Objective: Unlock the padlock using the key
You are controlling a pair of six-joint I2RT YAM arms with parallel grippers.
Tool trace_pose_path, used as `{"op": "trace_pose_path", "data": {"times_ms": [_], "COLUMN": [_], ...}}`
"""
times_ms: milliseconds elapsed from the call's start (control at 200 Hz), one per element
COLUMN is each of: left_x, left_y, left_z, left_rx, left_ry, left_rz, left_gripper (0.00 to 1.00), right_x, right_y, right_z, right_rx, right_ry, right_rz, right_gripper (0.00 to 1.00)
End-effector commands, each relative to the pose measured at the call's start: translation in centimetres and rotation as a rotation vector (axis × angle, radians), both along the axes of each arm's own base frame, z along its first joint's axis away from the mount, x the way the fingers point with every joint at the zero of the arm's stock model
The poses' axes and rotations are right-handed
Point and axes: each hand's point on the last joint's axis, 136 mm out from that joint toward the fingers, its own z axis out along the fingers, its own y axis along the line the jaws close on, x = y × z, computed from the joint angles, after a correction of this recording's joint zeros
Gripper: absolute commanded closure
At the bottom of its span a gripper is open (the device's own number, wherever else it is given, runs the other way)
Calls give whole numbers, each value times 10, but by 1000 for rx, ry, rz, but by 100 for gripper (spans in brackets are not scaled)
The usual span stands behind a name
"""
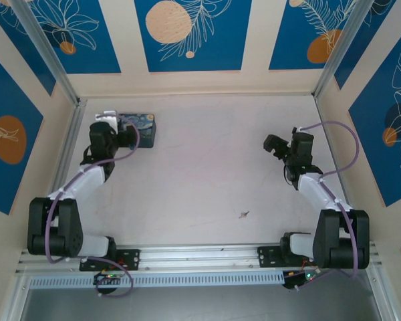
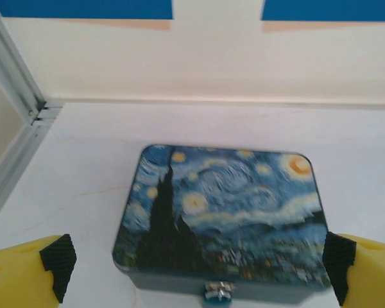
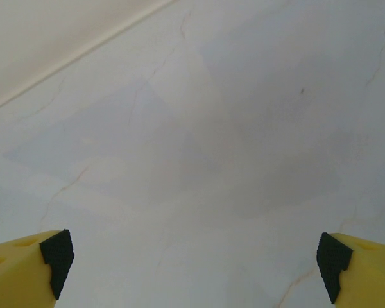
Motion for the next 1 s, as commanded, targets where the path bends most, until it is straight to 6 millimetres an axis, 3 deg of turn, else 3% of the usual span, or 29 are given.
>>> {"op": "trace_pose_path", "data": {"times_ms": [0,140,395,575,680,795,910,995], "left_x": [14,45,87,109,121,124,115,101], "left_y": [28,44,63,59,41,7,-35,-69], "left_z": [-12,-25,-59,-86,-98,-108,-108,-96], "left_rx": [-61,-135,-239,-273,-342,-428,-469,-514], "left_ry": [130,338,515,628,662,681,673,636], "left_rz": [129,176,159,88,0,-108,-204,-284], "left_gripper": [0,0,0,0,0,0,0,1], "right_x": [-16,-35,-68,-89,-97,-98,-92,-83], "right_y": [35,71,122,149,148,142,140,141], "right_z": [6,9,-5,-3,-1,1,1,-2], "right_rx": [146,193,187,261,265,237,223,223], "right_ry": [60,107,222,209,211,219,219,224], "right_rz": [103,200,302,408,408,388,373,372], "right_gripper": [2,4,1,2,2,2,2,2]}}
